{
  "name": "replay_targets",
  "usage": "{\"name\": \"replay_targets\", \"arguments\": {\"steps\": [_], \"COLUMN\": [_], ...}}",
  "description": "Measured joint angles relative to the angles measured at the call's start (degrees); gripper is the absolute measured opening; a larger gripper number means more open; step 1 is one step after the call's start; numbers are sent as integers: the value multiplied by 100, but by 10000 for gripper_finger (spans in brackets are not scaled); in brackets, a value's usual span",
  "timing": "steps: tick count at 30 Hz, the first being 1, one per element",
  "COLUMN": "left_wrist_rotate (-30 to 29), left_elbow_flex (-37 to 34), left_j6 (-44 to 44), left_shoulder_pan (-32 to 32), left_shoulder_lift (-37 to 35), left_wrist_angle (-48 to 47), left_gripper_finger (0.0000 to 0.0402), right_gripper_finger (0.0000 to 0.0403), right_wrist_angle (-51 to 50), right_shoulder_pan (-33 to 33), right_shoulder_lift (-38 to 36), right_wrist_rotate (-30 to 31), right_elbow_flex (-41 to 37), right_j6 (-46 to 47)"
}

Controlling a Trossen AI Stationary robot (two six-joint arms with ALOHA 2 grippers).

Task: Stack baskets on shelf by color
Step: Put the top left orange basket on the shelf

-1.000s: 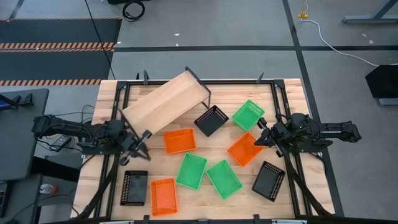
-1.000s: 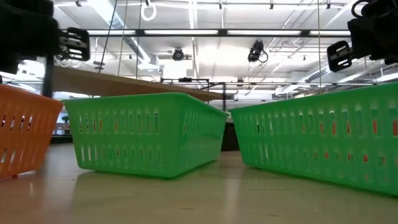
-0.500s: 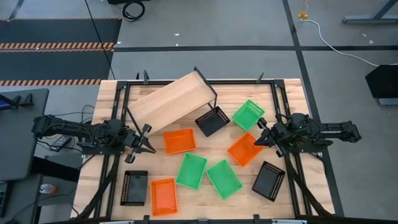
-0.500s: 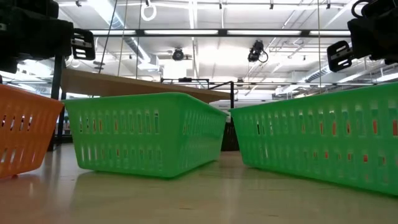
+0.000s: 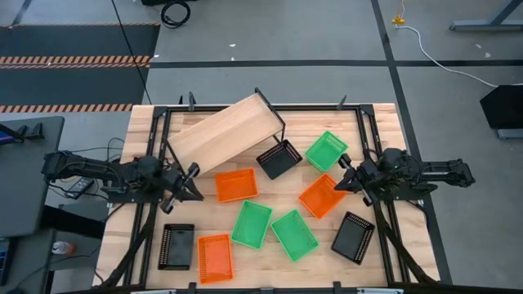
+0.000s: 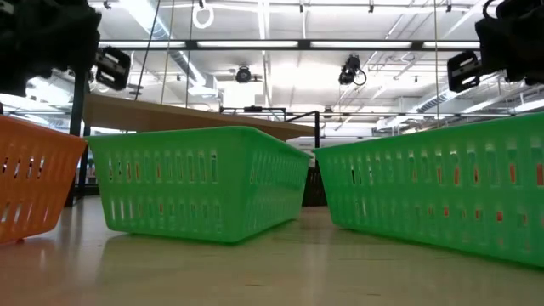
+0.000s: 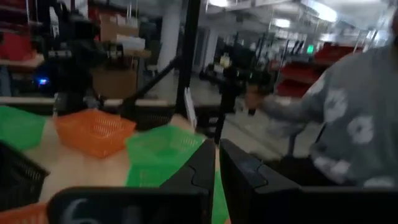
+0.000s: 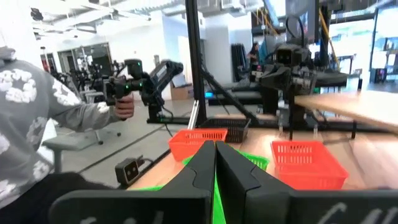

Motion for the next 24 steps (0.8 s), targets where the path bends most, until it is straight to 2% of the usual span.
{"name": "replay_targets", "arguments": {"steps": [7, 9, 12, 16, 24], "left_wrist_rotate": [-575, -898, -1382, -2085, -2165], "left_elbow_flex": [9, 151, 793, 2102, 4081], "left_j6": [-300, -212, -35, 85, 474], "left_shoulder_pan": [-7, -9, -9, -9, -283], "left_shoulder_lift": [0, -2, 57, 665, 2687], "left_wrist_angle": [920, 810, -174, -2366, -4102], "left_gripper_finger": [29, 31, 39, 64, 155], "right_gripper_finger": [20, 20, 20, 20, 32], "right_wrist_angle": [675, 766, 819, 868, 801], "right_shoulder_pan": [0, 0, -2, 0, -2], "right_shoulder_lift": [0, 0, 0, -1, 15], "right_wrist_rotate": [-2, 1, 34, 820, 2162], "right_elbow_flex": [1, 1, 1, 1, 1], "right_j6": [0, 0, -32, -249, -481]}}
